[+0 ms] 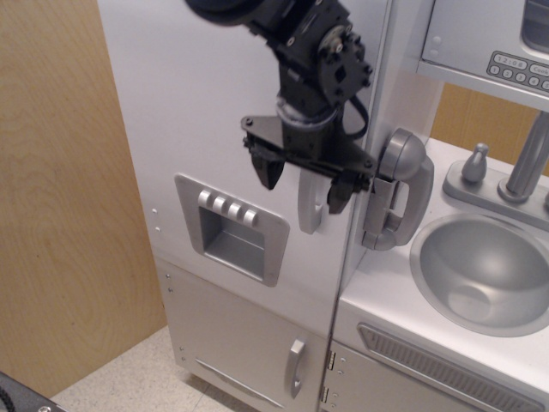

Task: Open fridge

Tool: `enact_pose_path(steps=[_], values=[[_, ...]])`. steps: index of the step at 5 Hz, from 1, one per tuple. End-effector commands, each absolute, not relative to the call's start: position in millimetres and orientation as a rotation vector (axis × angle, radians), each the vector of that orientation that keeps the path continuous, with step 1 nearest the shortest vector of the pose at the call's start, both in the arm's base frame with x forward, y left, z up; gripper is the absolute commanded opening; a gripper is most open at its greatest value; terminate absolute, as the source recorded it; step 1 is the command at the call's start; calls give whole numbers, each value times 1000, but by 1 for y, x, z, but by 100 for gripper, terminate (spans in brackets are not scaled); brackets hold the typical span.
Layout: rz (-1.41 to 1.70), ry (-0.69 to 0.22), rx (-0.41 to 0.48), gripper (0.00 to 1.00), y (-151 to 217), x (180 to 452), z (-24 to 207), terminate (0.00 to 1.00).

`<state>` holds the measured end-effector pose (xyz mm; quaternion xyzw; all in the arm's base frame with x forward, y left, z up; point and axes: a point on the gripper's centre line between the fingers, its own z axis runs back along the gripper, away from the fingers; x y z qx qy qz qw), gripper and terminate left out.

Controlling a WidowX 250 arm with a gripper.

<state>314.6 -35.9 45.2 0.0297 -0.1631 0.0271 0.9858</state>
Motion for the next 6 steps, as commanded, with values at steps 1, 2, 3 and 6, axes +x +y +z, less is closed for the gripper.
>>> enact_pose_path(steps=[1,2,3,6], values=[[13,-389,22,0,-34,330,57,0],[-20,-388,-16,0,-32,331,61,0],[-28,-389,-19,0,-29,324,63,0],[-169,-357,16,0,0,266,74,0]])
